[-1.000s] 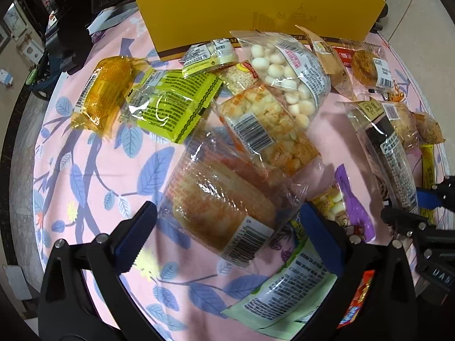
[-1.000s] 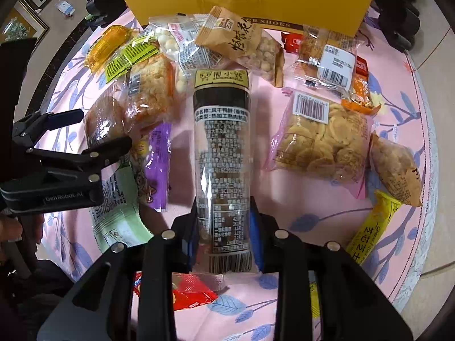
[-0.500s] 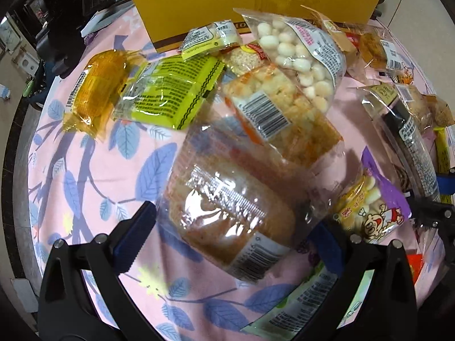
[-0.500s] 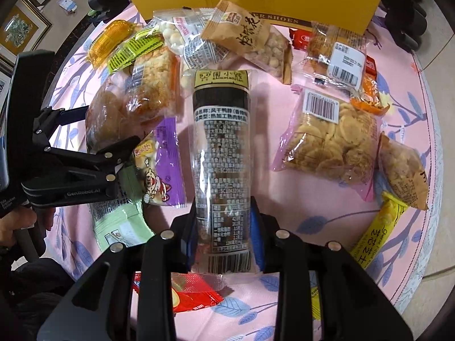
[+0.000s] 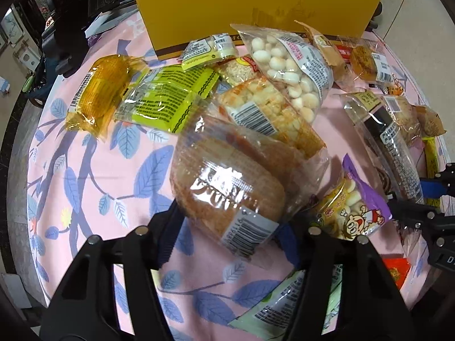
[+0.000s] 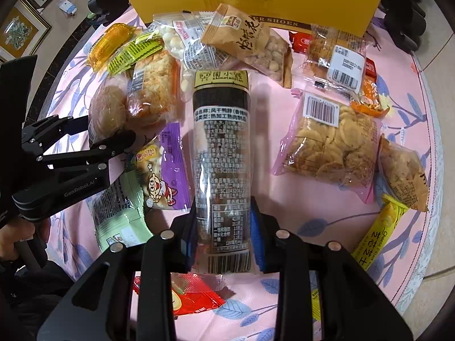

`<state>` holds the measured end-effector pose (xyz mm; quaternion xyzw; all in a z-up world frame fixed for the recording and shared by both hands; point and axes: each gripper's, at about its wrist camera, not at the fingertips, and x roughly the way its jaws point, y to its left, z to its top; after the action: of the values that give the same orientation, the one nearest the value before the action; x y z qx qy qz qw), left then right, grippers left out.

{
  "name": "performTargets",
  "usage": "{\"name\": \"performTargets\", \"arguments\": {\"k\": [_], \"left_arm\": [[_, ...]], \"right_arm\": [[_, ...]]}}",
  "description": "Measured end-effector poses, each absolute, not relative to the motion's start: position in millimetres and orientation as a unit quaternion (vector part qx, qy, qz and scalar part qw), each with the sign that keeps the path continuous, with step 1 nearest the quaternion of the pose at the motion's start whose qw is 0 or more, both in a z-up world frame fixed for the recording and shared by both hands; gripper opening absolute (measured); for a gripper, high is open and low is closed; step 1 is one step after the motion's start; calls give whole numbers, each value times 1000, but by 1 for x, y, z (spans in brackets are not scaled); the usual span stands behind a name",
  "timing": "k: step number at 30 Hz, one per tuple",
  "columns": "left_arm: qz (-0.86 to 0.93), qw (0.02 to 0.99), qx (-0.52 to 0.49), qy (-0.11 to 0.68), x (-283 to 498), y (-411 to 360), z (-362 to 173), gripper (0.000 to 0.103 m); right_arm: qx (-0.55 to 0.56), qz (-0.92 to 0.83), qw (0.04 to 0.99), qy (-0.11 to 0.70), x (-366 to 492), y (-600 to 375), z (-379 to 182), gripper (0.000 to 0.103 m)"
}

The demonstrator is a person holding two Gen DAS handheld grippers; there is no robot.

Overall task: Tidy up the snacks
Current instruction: 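Carry the cylinder pack and bread bun bag into the yellow box and release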

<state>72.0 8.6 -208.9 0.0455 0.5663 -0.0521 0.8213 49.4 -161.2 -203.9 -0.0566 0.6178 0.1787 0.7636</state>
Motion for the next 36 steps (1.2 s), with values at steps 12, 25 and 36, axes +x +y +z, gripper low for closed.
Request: {"name": "performTargets", "arguments": {"k": [12,25,36], "left_arm": [[-58,831,12,553,64,5,-183,60],[-69,848,-6,526,69,0,-147,60],[-62,856,-20,513,85,3,-127,60]], "right_arm": [[-62,184,773,604,47,-161,-192,32],[-60,187,788,584,46,-167,-168,32],[-49,176,803,567,58,-170,-146,32]]}}
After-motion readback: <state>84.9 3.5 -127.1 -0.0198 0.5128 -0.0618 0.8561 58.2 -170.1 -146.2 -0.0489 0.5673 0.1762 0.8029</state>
